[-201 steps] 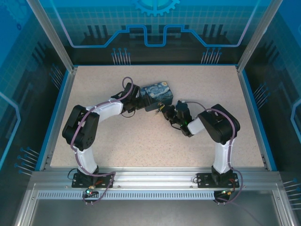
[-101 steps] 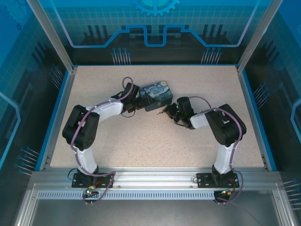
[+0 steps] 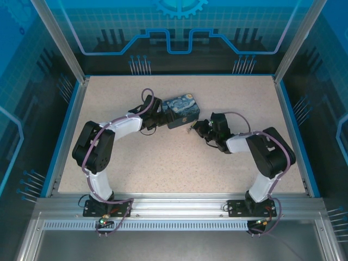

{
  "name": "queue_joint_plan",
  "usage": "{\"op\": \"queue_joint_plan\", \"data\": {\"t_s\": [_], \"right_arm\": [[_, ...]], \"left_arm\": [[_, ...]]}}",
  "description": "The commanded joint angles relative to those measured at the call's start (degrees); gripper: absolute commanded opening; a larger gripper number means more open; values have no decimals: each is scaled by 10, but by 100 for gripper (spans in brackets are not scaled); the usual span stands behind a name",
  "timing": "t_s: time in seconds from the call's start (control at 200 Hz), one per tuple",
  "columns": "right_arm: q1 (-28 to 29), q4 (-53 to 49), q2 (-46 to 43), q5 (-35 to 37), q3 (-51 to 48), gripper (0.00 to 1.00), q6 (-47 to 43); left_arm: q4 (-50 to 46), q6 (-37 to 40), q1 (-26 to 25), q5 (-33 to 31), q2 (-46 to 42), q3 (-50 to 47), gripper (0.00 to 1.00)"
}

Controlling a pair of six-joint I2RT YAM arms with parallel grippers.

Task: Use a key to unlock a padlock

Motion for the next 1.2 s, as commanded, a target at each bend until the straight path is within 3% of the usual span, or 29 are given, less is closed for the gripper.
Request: {"op": "queue_joint_plan", "data": {"t_s": [0.0, 0.62, 0.815, 1.191], "right_arm": [[-10, -47, -45, -19, -6, 0, -34], [-93, -320, -268, -102, -54, 0, -191], [-155, -357, -266, -159, -78, 0, -235], [-234, -365, -252, -166, -118, 0, -261]], "left_arm": [[-97, 27, 2, -22, 14, 3, 98], [-155, 47, 29, -49, -139, 16, 99], [-163, 32, 30, -44, -217, -34, 99], [-186, 16, 30, -30, -346, -101, 99]]}}
